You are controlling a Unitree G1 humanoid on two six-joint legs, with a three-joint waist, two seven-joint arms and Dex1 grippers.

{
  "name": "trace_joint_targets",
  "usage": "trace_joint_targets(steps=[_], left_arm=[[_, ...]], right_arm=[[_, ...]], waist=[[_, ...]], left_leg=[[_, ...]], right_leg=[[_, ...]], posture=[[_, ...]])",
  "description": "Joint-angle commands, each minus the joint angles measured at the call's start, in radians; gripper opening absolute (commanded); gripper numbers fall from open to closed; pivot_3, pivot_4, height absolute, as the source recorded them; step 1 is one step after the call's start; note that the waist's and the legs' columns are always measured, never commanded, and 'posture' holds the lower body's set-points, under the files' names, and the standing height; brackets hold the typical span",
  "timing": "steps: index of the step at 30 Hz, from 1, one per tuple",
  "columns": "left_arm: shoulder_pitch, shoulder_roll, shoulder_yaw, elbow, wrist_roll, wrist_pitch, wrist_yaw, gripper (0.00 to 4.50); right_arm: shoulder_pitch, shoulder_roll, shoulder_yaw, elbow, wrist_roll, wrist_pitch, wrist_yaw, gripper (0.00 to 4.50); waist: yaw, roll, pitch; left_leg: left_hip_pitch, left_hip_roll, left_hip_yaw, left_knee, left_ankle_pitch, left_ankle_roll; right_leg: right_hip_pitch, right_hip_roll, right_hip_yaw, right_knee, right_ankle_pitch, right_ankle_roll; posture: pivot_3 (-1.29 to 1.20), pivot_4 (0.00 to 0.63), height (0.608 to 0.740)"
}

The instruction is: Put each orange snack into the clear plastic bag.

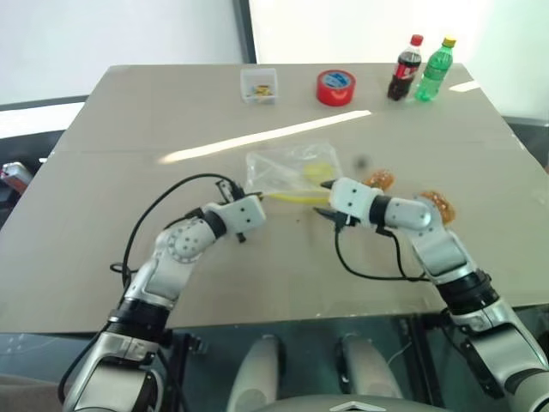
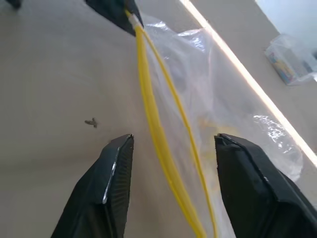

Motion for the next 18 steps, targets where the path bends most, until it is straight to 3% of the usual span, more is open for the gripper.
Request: trace_joint_targets(steps=[1,4,5,18], left_arm=[[-0.014,-0.008,0.026,-0.049,-0.018,0.019,0.011,0.00],[-0.016,-0.016,0.027,-0.058,-0.024,0.029,0.011,0.00],[-0.016,-0.019,0.029,-0.062,-0.028,0.031,0.011,0.00],[0.031,-0.014,0.024,-0.179,-0.074,0.064,-0.040,0.00]], right_arm=[[0.018,0.010,-0.024,-0.061,0.029,0.024,-0.017,1.66],[0.010,0.026,-0.015,-0.009,0.010,0.018,-0.048,0.23],[0.004,0.028,-0.012,0.007,0.003,0.014,-0.057,0.06],[-0.121,0.104,0.000,0.248,-0.045,-0.068,-0.160,0.06]], waist=[[0.000,0.000,0.000],[-0.002,0.000,0.000],[-0.002,0.000,0.000],[-0.003,0.000,0.000]], left_leg=[[0.000,0.000,0.000,0.001,0.000,0.000],[0.000,0.000,0.000,0.002,0.000,0.000],[0.000,0.000,0.000,0.002,0.000,0.000],[0.000,0.000,0.000,0.003,0.000,0.000]], right_leg=[[0.000,0.000,0.000,0.000,0.000,0.000],[0.000,0.000,0.000,0.001,0.000,0.000],[0.000,0.000,0.000,0.002,0.000,0.000],[0.000,0.000,0.000,0.002,0.000,0.000]], posture=[[0.00,0.150,0.740],[0.00,0.150,0.740],[0.00,0.150,0.740],[0.00,0.150,0.740]])
